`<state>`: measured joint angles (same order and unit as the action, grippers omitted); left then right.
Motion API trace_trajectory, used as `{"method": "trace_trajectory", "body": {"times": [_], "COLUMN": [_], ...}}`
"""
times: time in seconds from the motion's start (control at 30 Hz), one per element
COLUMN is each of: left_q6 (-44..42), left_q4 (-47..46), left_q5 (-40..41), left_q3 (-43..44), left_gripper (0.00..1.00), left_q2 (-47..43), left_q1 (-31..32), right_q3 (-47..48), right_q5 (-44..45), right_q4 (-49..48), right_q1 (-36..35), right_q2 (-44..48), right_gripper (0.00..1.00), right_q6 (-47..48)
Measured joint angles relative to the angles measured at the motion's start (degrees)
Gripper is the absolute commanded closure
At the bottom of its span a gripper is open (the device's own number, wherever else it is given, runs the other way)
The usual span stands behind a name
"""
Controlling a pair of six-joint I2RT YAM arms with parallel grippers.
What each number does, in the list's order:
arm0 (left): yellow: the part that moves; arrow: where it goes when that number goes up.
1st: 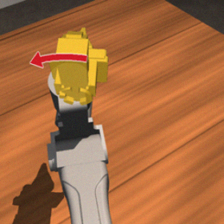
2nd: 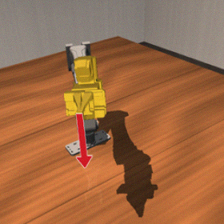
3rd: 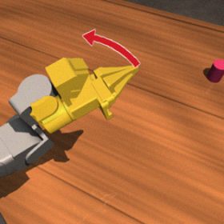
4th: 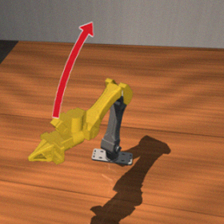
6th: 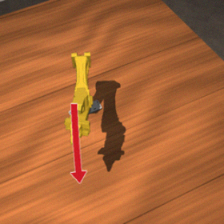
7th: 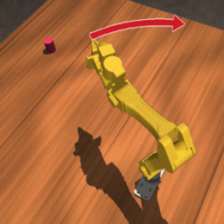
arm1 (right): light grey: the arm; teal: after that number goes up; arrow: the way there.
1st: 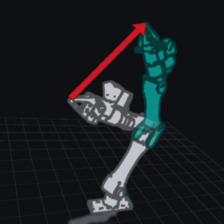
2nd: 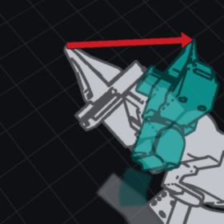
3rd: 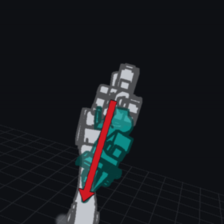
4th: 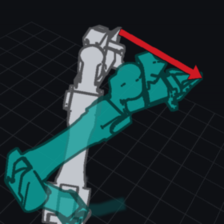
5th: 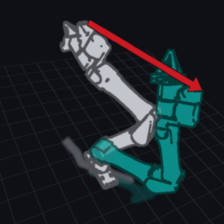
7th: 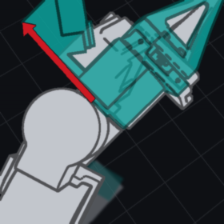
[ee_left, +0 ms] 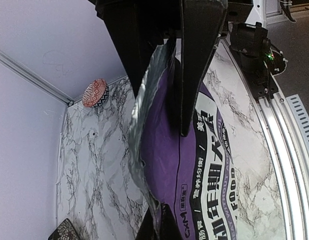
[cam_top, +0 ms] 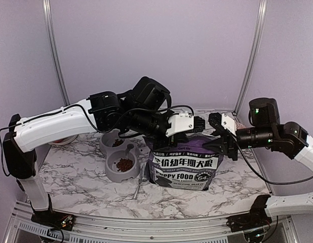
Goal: Serve the pet food
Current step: Press the seal on the pet food bag.
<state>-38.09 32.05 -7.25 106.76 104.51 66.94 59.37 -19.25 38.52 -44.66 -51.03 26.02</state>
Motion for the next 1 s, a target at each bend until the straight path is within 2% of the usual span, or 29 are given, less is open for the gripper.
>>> {"method": "trace_trajectory", "body": {"times": [0.07,0.3,0.43,0.53,0.63,0.77,0.83,1.0], "left_q6": [0.2,0.2,0.4,0.0,-0.3,-0.5,-0.7,-1.4], "left_q4": [0.4,0.4,0.2,0.2,0.1,-0.1,-0.5,-2.3], "left_q5": [-0.3,-0.6,-0.3,0.5,1.5,2.4,2.9,3.5], "left_q3": [0.0,-1.3,-1.8,-3.4,-5.5,-6.8,-7.9,-10.4], "left_gripper": [0.99,0.98,0.77,0.72,0.81,0.86,1.00,1.00], "left_q2": [-0.2,-1.3,-1.6,-2.3,-3.7,-5.2,-6.0,-7.6], "left_q1": [-0.2,-0.3,-0.3,-0.3,-0.3,-0.5,-0.6,-0.7], "right_q3": [0.3,1.2,1.3,1.2,1.1,1.0,0.9,0.9], "right_q5": [-0.3,-1.1,-1.2,-1.3,-1.3,-1.4,-1.5,-1.7], "right_q4": [-0.4,-0.9,-0.8,-0.7,-0.6,-0.2,-0.2,-0.1], "right_q1": [0.1,0.2,0.2,0.2,0.2,0.2,0.2,0.2], "right_q2": [-0.8,-1.9,-1.8,-1.4,-1.1,-0.7,-0.6,-0.4], "right_gripper": [0.86,1.00,1.00,1.00,1.00,1.00,1.00,1.00], "right_q6": [0.2,1.0,1.0,1.0,1.0,0.8,0.7,0.6]}}
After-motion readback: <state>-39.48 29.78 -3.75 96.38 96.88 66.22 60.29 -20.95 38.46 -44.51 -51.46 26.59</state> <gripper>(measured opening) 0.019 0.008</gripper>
